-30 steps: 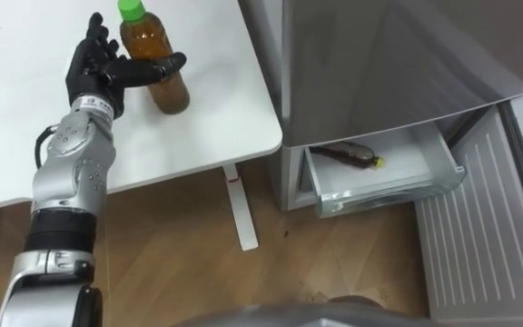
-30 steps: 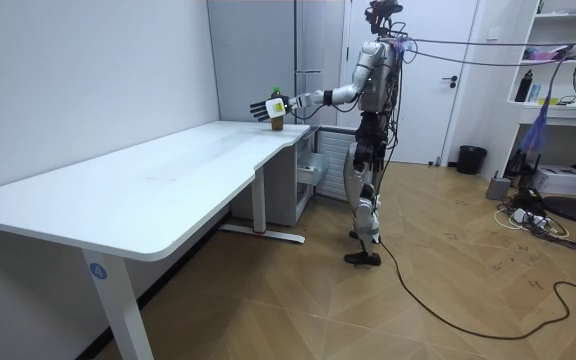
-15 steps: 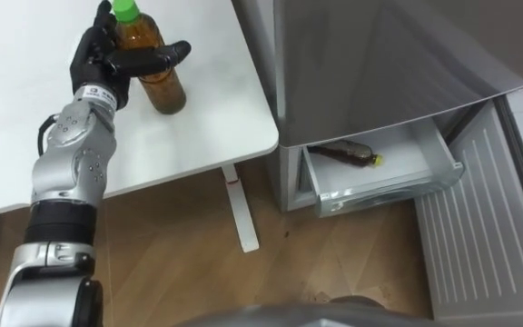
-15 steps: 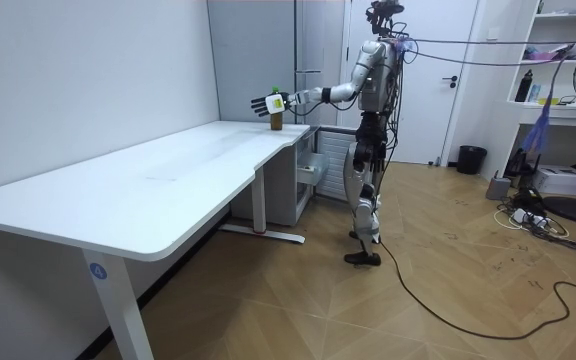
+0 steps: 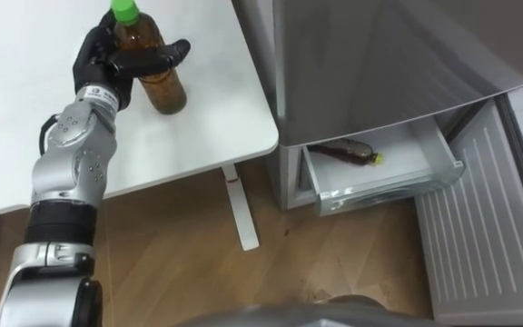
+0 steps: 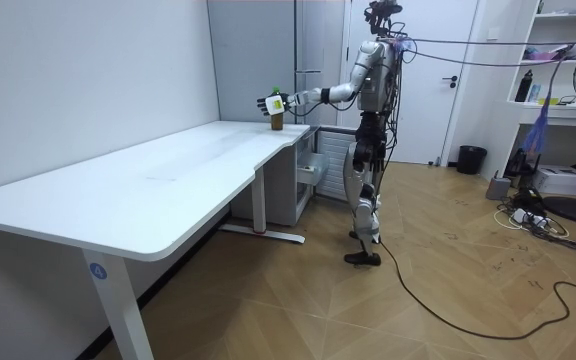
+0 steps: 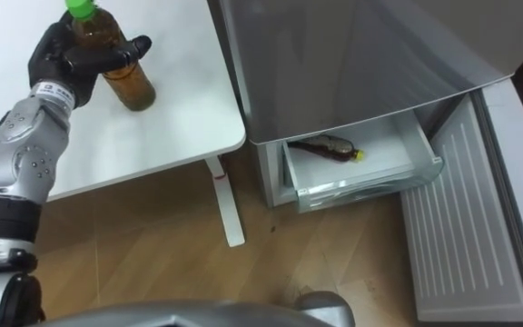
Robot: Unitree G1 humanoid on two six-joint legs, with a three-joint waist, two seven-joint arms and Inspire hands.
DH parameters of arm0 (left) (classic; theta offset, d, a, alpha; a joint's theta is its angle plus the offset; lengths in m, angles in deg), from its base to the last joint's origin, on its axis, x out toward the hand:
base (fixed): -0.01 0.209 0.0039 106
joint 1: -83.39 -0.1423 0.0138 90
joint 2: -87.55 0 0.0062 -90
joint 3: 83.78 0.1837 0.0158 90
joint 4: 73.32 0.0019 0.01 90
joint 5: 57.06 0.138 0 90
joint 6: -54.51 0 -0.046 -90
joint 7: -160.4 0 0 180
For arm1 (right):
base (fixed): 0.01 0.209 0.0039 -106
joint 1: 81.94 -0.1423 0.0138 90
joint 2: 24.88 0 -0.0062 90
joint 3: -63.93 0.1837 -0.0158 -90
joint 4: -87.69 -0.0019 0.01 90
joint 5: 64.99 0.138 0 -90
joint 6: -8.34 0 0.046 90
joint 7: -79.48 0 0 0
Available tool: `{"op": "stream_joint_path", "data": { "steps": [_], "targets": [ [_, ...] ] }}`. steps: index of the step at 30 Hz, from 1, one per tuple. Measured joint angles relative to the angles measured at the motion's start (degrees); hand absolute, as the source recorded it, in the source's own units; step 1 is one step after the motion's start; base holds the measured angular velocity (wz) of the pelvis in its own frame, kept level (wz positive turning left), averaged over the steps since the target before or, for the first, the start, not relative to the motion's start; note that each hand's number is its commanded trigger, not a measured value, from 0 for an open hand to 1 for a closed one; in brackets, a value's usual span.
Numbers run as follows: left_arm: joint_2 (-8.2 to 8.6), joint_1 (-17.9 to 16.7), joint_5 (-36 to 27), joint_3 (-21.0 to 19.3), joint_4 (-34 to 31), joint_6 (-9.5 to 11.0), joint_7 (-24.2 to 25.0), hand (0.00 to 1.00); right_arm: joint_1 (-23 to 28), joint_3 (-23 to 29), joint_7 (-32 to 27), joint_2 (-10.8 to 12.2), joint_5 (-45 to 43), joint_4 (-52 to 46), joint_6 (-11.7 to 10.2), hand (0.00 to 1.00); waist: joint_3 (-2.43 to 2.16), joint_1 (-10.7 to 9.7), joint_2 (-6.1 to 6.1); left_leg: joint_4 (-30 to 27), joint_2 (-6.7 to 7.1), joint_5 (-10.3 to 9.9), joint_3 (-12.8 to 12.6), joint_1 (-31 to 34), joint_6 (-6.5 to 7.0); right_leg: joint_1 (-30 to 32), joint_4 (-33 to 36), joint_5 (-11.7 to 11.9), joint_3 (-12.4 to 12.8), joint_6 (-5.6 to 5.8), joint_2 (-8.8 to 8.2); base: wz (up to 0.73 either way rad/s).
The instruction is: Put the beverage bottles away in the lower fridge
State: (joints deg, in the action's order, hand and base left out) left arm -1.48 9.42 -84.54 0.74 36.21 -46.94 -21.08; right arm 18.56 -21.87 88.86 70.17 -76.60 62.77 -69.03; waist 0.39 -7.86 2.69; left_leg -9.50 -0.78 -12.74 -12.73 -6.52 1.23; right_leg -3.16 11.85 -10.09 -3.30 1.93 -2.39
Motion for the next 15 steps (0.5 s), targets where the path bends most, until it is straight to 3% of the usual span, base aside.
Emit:
{"op": "stream_joint_path", "data": {
  "steps": [15],
  "targets": [
    [0.00, -0.01, 0.03, 1.18, 0.41, -1.06, 1.06, 1.00, 0.17, -0.66, 0.11, 0.08, -0.01, -0.12, -0.03, 0.00, 0.15, -0.16, -0.44, -0.10, 0.03, 0.02, -0.03, -0.12, 0.00, -0.07, 0.07, -0.01, 0.09, 0.01, -0.05, 0.00]
  ]
}}
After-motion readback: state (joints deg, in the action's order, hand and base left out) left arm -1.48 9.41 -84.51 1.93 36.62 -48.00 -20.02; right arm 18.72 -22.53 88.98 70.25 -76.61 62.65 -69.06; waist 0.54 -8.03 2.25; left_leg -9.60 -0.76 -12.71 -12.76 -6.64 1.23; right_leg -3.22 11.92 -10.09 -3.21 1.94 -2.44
